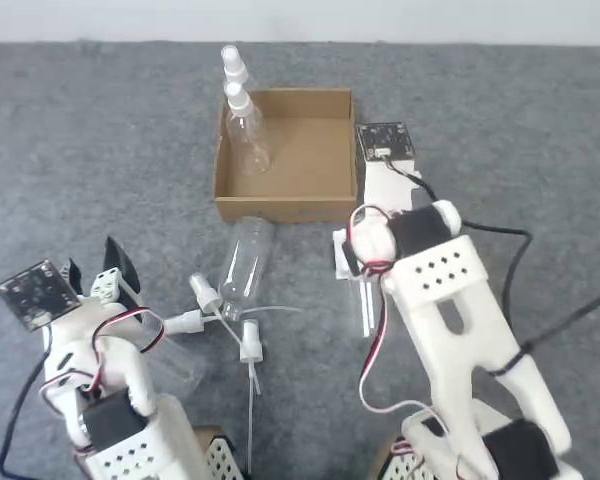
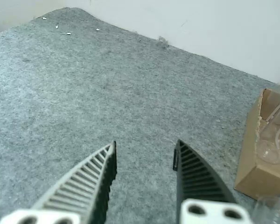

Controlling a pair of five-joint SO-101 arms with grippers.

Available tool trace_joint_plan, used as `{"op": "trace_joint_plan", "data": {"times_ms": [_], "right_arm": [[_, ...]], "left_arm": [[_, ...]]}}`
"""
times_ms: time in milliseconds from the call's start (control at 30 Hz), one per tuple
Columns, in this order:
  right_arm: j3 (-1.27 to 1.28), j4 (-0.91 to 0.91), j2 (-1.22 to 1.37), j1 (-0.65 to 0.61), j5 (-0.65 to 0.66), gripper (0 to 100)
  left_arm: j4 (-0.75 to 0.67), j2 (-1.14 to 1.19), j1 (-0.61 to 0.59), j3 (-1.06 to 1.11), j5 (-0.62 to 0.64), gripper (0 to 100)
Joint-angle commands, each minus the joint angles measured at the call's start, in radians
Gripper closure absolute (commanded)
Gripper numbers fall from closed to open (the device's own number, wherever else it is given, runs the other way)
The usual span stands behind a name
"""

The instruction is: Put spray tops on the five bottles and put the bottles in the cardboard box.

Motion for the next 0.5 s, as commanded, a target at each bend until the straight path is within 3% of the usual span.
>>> {"op": "trace_joint_plan", "data": {"times_ms": [0,467], "right_arm": [[-0.005,0.005,-0.081,-0.027,-0.026,97.8],[0.089,0.005,-0.245,0.145,-0.029,97.9]], "left_arm": [[0.006,-0.011,0.002,-0.012,-0.011,81],[0.008,-0.011,0.003,-0.042,-0.094,81]]}}
